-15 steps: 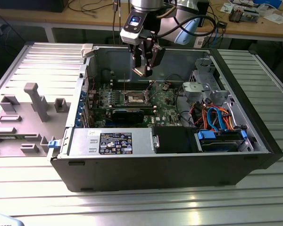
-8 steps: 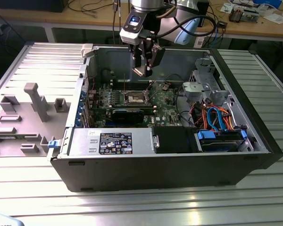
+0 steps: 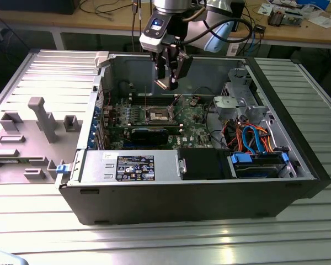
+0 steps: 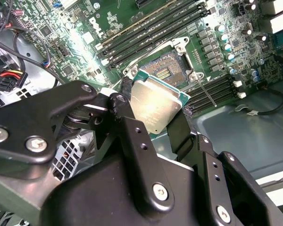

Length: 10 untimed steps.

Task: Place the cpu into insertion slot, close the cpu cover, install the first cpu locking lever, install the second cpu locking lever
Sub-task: 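Place the cpu into insertion slot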

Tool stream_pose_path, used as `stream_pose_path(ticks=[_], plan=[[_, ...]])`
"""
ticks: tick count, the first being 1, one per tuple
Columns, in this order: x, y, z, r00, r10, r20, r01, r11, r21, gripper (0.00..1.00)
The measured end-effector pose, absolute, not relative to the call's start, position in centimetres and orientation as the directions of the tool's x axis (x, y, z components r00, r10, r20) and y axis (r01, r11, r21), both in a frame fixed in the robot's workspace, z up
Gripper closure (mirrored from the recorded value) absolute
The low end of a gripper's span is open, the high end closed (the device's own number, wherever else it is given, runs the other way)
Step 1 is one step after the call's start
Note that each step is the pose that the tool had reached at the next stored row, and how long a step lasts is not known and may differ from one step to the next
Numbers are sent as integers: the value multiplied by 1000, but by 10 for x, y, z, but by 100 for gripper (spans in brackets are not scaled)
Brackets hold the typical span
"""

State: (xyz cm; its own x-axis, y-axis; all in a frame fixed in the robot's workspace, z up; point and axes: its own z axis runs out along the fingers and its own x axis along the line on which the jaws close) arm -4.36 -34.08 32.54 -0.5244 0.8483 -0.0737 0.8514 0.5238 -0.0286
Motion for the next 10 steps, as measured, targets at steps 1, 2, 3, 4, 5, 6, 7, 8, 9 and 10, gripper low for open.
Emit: stream_pose_path(ticks=[1, 2, 3, 4, 5, 6, 7, 8, 9, 10], plan=[[-44, -341, 325, -523, 849, -74, 852, 523, -29, 45], [-44, -341, 325, -522, 850, -74, 853, 522, -29, 45], [-44, -341, 325, -521, 851, -74, 854, 520, -29, 45], [-44, -341, 325, -519, 851, -74, 854, 519, -29, 45], [-44, -341, 325, -518, 852, -74, 855, 518, -29, 45], [-44, -341, 325, -518, 852, -74, 856, 517, -29, 45], [-44, -341, 325, -516, 853, -74, 856, 516, -29, 45], [-44, -341, 325, -516, 854, -74, 857, 515, -29, 45], [-44, -341, 325, -514, 855, -74, 858, 513, -29, 45], [-44, -341, 325, -512, 856, -74, 859, 512, -29, 45]])
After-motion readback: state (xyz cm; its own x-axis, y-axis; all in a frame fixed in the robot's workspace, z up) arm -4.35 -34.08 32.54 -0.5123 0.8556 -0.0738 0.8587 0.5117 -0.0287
